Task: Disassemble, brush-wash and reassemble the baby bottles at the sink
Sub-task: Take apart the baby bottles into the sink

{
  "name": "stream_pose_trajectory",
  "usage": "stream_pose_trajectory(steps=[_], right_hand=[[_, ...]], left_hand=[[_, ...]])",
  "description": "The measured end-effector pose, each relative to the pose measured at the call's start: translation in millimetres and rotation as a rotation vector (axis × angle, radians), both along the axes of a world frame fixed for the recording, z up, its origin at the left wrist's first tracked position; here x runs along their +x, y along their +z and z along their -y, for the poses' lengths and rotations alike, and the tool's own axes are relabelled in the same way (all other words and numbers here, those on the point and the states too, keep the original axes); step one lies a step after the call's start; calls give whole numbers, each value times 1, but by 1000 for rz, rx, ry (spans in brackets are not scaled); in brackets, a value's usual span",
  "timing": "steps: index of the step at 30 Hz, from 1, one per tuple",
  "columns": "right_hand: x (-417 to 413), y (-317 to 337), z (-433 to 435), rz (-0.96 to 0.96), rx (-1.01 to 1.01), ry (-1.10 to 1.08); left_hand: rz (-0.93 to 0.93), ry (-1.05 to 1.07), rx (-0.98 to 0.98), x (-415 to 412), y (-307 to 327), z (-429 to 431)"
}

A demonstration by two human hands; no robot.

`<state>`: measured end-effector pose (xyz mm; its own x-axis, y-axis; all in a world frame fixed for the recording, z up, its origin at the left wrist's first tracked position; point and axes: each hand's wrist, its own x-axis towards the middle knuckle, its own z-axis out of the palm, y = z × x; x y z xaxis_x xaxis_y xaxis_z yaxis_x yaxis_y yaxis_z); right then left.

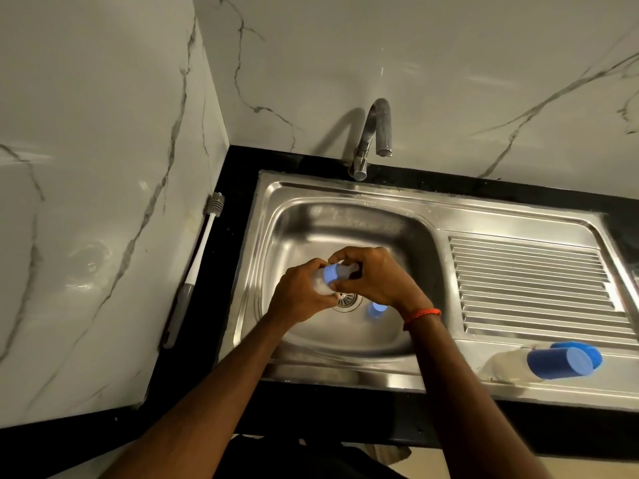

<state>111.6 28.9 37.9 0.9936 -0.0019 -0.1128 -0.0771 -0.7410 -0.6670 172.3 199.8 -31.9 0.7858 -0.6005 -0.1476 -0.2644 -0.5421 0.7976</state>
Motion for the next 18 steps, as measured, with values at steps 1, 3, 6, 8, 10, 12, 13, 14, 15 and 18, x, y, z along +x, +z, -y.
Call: stream_pose_trajectory(steps=[1,3,6,8,10,12,13,14,15,18], right_hand=[[0,0,2,15,12,21],[1,0,6,34,51,38],[0,0,12,62,86,59],[-1,0,15,86,89,93],[-2,0,15,112,67,130],[0,1,16,59,54,124],[1,2,16,-21,53,108],[2,4,15,-111,46,84],[4,4,14,-177,35,52],[6,5,10,-169,-10,-12]], left_hand=[[-2,0,7,1,0,1],[0,-3,18,1,1,4],[-8,5,22,2,3,6],[0,14,38,1,5,7],[29,34,41,-1,7,7],[62,38,61,0,9,6],[83,27,78,0,11,7],[99,18,88,0,12,7],[109,18,90,-1,13,8],[122,33,83,-2,13,9]])
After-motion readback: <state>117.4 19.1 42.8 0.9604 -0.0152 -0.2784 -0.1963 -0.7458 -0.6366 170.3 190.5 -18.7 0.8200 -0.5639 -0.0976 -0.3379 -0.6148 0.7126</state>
